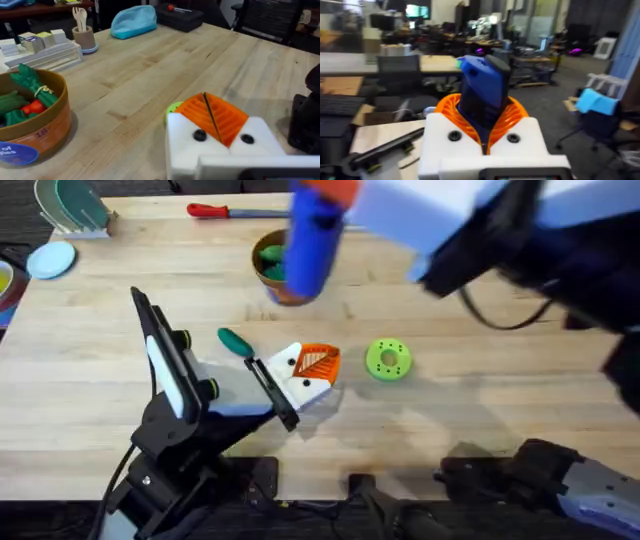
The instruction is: Pick up the gripper from the table and insert it into the empty holder that is missing its gripper. Then pick up a screw, insert it into the mounting hole, and use the screwdriver to tighten it. Finally, clean up the table by picking up the vegetable and placing it into the bucket.
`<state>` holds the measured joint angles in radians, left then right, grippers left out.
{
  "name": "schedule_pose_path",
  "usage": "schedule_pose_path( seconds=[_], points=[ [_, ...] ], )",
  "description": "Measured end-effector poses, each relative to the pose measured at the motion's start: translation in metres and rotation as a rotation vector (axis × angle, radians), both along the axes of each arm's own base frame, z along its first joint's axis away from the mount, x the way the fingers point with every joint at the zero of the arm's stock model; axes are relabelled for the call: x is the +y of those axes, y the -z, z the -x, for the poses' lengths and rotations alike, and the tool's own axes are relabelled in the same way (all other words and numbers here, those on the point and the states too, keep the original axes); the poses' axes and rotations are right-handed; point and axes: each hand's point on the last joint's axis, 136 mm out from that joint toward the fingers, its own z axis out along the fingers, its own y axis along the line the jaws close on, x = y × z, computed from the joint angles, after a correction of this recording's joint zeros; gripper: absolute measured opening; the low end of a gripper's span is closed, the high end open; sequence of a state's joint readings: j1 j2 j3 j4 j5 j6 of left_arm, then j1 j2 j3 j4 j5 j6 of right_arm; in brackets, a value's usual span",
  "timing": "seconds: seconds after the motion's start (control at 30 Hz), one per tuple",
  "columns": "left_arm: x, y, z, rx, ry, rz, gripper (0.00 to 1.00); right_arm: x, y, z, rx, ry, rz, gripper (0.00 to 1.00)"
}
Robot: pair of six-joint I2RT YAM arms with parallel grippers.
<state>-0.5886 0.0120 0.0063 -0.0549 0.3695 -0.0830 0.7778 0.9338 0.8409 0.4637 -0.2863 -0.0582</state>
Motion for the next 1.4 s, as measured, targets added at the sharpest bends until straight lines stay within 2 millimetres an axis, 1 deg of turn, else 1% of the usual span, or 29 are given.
schedule_pose_path(
  seconds=[0.03,0.1,0.17,0.23,0.3,0.37,0.4,0.53,0.6,0.67,0.73,0.8,0.9,1.0,1.13,1.17,1.23,1.33,1.37,1.4],
  points=[
    [0.0,0.0,0.0,0.0,0.0,0.0,0.01,-0.007,0.003,-0.006,-0.007,0.033,0.023,0.023],
    [0.0,0.0,0.0,0.0,0.0,0.0,0.01,-0.018,0.021,-0.025,-0.001,0.113,0.106,0.023],
    [0.0,0.0,0.0,0.0,0.0,0.0,0.01,-0.03,0.051,-0.05,0.033,0.214,0.228,0.023],
    [0.0,0.0,0.0,0.0,-0.001,0.0,0.01,-0.047,0.089,-0.078,0.074,0.322,0.376,0.023],
    [0.0,0.0,0.0,0.0,-0.001,0.0,0.01,-0.071,0.13,-0.102,0.108,0.431,0.557,0.023],
    [0.0,0.0,0.0,0.0,-0.001,0.0,0.01,-0.094,0.163,-0.118,0.125,0.519,0.724,0.023],
    [0.0,0.0,0.0,0.0,0.0,0.0,0.01,-0.105,0.176,-0.125,0.127,0.558,0.8,0.023],
    [0.0,0.0,0.0,0.0,0.0,0.0,0.01,-0.146,0.212,-0.149,0.112,0.698,1.069,0.023],
    [0.0,0.0,0.0,0.0,0.0,0.0,0.01,-0.163,0.231,-0.16,0.115,0.74,1.196,0.023],
    [0.0,0.0,0.0,0.0,0.0,0.0,0.01,-0.175,0.252,-0.167,0.13,0.748,1.302,0.023],
    [0.0,0.0,0.0,0.0,0.0,0.0,0.01,-0.179,0.275,-0.171,0.15,0.728,1.394,0.023],
    [0.0,0.0,0.0,0.0,0.0,0.0,0.01,-0.18,0.299,-0.173,0.172,0.689,1.464,0.023],
    [0.0,0.0,0.0,0.0,0.0,0.0,0.01,-0.179,0.328,-0.171,0.203,0.629,1.545,0.023],
    [0.0,0.0,0.0,0.0,0.0,0.0,0.01,-0.179,0.349,-0.169,0.227,0.585,1.595,0.023],
    [0.0,0.0,0.0,0.0,0.0,0.0,0.01,-0.18,0.364,-0.168,0.242,0.555,1.636,0.028],
    [0.0,0.0,0.0,0.0,0.0,0.0,0.01,-0.181,0.367,-0.167,0.245,0.55,1.644,0.08],
    [0.0,0.0,0.0,0.0,-0.001,0.0,0.01,-0.182,0.371,-0.166,0.25,0.542,1.659,0.146],
    [0.0,0.0,0.0,0.0,0.0,0.0,0.01,-0.185,0.376,-0.162,0.264,0.522,1.687,0.184],
    [0.0,0.0,0.0,0.0,-0.001,0.0,0.01,-0.186,0.378,-0.16,0.271,0.513,1.697,0.21],
    [0.0,0.0,0.0,0.0,0.0,0.0,0.01,-0.187,0.38,-0.157,0.28,0.501,1.709,0.28]
  ],
)
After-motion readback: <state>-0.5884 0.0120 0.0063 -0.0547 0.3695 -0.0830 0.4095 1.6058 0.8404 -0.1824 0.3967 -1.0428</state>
